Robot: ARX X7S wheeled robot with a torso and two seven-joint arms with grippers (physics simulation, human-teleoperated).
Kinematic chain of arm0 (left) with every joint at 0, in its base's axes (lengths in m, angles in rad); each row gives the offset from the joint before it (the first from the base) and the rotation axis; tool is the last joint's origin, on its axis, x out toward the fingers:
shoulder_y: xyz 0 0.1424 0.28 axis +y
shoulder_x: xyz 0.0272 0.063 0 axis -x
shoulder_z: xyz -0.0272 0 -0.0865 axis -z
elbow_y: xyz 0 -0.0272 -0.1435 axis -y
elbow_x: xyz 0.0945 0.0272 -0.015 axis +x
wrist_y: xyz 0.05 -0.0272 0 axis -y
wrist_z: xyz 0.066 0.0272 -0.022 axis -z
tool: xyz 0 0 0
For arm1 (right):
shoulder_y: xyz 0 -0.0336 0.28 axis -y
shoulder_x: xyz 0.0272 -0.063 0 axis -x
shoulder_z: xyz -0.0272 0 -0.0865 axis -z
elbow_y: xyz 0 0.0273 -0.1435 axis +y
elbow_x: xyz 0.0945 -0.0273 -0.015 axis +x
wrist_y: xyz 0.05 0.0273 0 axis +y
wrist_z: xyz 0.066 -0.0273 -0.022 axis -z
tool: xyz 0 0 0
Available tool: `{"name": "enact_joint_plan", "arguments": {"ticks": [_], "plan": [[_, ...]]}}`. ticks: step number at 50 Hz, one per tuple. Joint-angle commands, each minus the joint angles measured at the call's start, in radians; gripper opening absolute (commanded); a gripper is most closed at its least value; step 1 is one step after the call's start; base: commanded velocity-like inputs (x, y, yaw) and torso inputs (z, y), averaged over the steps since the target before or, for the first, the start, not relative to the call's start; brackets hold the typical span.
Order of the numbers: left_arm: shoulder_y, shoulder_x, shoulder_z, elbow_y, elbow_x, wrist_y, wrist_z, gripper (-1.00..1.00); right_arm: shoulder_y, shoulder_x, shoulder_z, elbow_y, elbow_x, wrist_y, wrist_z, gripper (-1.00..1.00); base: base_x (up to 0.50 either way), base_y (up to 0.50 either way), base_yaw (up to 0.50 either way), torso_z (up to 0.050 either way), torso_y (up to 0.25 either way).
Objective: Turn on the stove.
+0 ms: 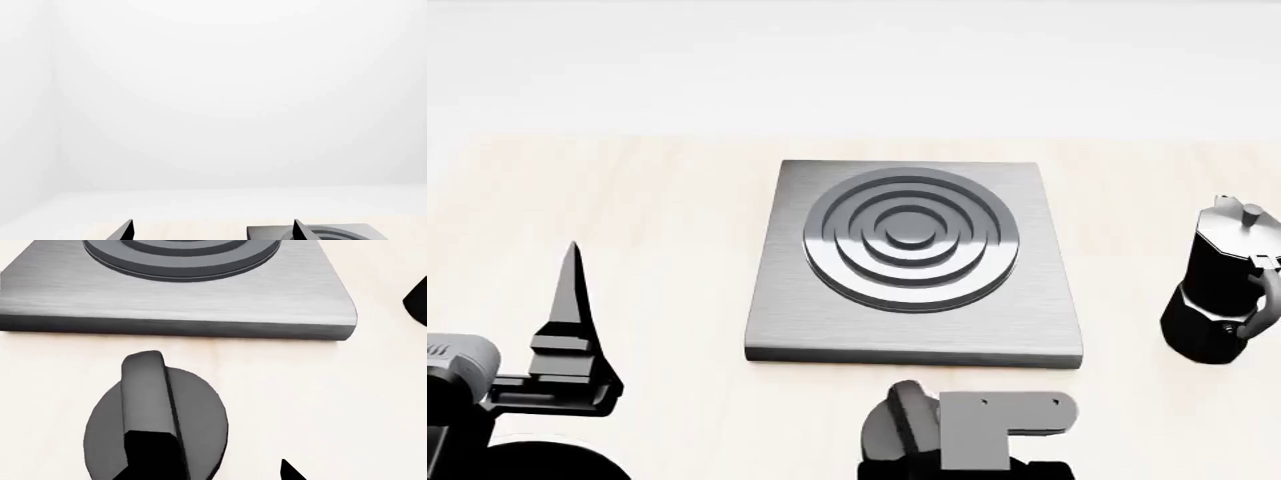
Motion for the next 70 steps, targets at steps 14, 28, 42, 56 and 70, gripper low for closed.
{"name": "enact_joint_plan", "arguments": {"ticks": [14,28,42,56,70], "plan": [[-0.003,-0.005,0.004,-0.001,-0.009,0.0,-0.009,1.0,-0.054,0.049,0.091,-0.132,0.003,0.054,0.091,1.0,0.0,0.0,0.0,0.0,0.0],[-0.002,-0.011,0.008,-0.007,-0.009,0.009,-0.011,1.0,-0.076,0.061,0.156,-0.219,-0.002,0.055,0.169,1.0,0.0,0.0,0.0,0.0,0.0],[-0.004,-0.013,0.013,-0.008,-0.013,0.011,-0.016,1.0,-0.097,0.077,0.156,-0.296,-0.01,0.055,0.202,1.0,0.0,0.0,0.0,0.0,0.0],[-0.005,-0.015,0.015,-0.011,-0.016,0.015,-0.02,1.0,-0.107,0.1,0.113,-0.396,-0.037,0.038,0.226,1.0,0.0,0.0,0.0,0.0,0.0],[-0.006,-0.019,0.017,-0.006,-0.02,0.012,-0.025,1.0,-0.114,0.123,0.07,-0.474,-0.072,0.009,0.25,1.0,0.0,0.0,0.0,0.0,0.0]]}}
